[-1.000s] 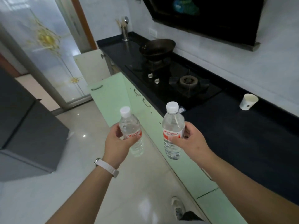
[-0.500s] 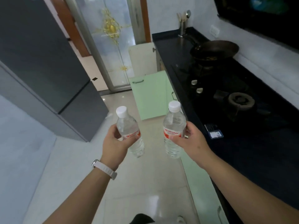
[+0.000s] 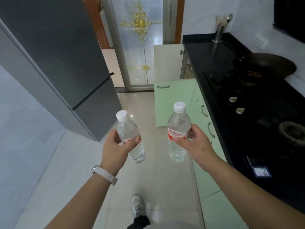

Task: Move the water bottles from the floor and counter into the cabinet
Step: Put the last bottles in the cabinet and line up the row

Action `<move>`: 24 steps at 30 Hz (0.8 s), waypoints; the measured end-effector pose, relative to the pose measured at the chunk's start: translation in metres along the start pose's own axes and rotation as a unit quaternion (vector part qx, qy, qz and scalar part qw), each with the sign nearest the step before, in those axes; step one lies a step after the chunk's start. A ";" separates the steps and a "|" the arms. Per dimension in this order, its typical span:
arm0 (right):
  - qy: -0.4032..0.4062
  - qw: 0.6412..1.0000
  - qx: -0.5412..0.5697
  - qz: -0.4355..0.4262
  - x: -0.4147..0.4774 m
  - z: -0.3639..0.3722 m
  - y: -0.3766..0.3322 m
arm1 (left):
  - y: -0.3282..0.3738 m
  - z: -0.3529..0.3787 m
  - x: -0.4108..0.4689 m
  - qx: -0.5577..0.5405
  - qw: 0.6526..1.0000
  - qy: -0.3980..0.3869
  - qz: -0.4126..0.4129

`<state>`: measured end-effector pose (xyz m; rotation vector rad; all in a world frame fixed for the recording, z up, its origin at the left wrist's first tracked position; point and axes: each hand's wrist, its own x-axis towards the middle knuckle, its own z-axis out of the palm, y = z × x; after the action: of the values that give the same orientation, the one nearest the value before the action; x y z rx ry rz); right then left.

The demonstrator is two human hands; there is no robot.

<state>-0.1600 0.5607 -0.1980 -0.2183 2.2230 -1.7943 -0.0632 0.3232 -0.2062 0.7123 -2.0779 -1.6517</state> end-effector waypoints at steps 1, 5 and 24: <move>0.006 1.000 -0.008 0.002 0.013 0.013 -0.005 | -0.003 -0.006 0.018 -0.005 1.000 -0.004 -0.002; 0.030 0.999 -0.024 0.004 0.065 0.062 -0.032 | -0.010 -0.034 0.094 -0.011 1.000 -0.027 0.005; 0.009 0.999 -0.054 -0.004 0.246 0.208 -0.084 | -0.034 -0.114 0.321 0.008 0.999 -0.046 0.001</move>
<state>-0.3348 0.2773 -0.1852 -0.2338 2.3365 -1.6880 -0.2454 0.0338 -0.2164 0.6507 -2.1571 -1.6987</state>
